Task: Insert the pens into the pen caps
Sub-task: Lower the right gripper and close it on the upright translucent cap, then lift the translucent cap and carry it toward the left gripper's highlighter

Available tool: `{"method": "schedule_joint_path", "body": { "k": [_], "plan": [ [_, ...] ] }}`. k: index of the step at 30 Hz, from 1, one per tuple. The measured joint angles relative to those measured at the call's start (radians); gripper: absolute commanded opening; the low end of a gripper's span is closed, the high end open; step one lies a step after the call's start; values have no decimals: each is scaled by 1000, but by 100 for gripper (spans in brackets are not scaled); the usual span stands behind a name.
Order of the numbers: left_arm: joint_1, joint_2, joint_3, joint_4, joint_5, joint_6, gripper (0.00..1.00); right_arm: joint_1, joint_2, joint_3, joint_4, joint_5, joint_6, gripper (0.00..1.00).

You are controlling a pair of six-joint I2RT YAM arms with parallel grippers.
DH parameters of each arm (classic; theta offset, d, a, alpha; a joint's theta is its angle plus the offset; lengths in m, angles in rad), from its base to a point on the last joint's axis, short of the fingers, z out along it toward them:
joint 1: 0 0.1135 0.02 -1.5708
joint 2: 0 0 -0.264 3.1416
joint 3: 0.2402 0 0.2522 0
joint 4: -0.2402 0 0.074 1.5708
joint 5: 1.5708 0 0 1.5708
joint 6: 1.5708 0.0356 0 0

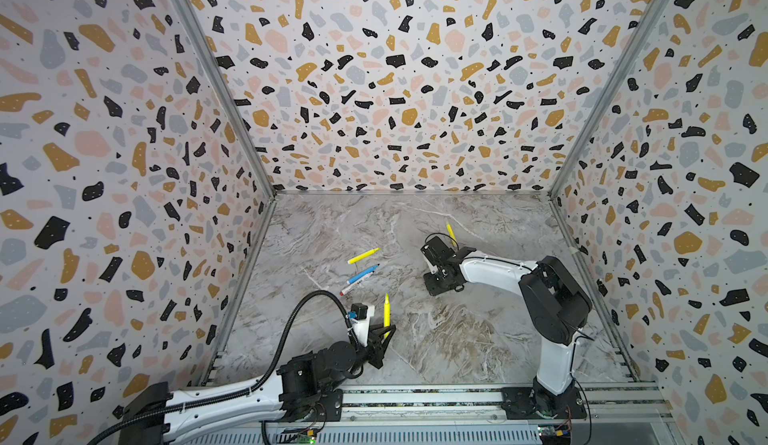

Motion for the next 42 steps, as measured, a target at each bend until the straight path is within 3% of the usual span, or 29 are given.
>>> {"method": "schedule_joint_path", "body": {
  "k": [14,19,23,27,33,42],
  "plan": [
    [0,-11,0,-5,0,0,1,10,7,7,3,10,-10,9],
    [0,-11,0,-6,0,0,1,10,-15,-21,34,-38,-11,7],
    [0,-11,0,-6,0,0,2,4,-117,-111,98,-129,-10,7],
    [0,11,0,3,5,0,2,-26,-323,-229,236,-270,14,6],
    [-7,143,10,78,39,0,2,-175,-624,-452,587,-499,165,6],
    [-71,394,79,266,79,0,1,-224,-751,-693,1020,-685,414,6]
  ]
}}
